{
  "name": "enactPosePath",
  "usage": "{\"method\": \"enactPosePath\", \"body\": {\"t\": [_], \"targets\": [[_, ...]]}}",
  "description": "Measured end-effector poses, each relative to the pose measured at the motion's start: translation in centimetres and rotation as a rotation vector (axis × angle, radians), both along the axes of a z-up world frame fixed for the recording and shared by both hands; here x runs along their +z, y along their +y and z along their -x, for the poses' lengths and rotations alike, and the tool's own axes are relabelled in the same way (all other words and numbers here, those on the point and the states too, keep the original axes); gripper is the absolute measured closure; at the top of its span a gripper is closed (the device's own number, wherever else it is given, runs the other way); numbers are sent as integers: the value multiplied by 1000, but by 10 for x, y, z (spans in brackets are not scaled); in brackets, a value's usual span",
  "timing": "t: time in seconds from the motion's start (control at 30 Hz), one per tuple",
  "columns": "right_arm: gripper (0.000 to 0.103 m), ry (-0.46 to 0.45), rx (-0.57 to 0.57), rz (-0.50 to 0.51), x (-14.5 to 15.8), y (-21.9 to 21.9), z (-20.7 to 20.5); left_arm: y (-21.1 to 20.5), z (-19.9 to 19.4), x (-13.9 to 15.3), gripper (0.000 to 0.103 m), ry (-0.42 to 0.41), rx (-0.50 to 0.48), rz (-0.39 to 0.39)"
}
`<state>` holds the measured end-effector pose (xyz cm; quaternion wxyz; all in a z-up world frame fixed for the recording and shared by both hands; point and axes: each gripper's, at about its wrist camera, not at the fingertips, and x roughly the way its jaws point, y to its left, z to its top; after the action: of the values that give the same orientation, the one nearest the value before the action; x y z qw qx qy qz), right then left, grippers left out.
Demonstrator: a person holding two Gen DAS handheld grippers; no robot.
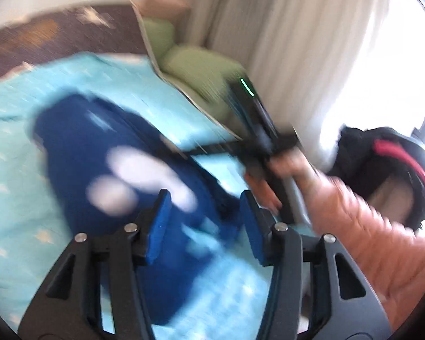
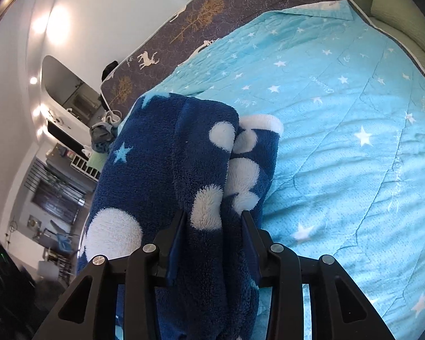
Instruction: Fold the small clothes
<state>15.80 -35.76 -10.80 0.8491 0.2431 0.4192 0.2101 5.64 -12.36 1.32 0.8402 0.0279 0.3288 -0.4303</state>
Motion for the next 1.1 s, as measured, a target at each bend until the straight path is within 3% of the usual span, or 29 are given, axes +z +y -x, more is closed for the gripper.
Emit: {"method": "enactPosePath", "body": {"t": [0.1,0.13,0.23,0.3,0.43,0.53,0.67,0.8,0.9,0.97,1.0,1.1], "targets": [[61,4,-15,10,2,7,-2,4,-30,5,45,-151,148,-62],[61,8,-24,10,2,8,-2,0,-42,-3,45,-154,178,-108],[60,10,-48,29,4,5,12,-12,-72,-54,45,-52,223,-238],[60,18,-50,59,5,5,25,-17,-67,-64,44,-111,232,-271],[60,18,-52,71,9,-1,57,-14,-59,-62,44,-141,225,-292],[60,-14,-77,179,27,1,85,-12,-69,-64,45,-99,229,-269],[60,-90,26,270,43,24,118,-8,-66,-60,44,-83,223,-241],[60,-41,95,370,22,44,126,-9,-63,-60,44,-89,226,-243],[60,3,94,347,5,47,124,-9,-64,-61,44,-85,225,-243],[74,-1,71,321,0,43,127,-8,-65,-60,43,-83,222,-243],[93,-6,65,323,-1,42,129,-7,-65,-60,43,-82,219,-243],[95,-31,36,279,-2,34,144,-7,-66,-60,43,-84,210,-241]]}}
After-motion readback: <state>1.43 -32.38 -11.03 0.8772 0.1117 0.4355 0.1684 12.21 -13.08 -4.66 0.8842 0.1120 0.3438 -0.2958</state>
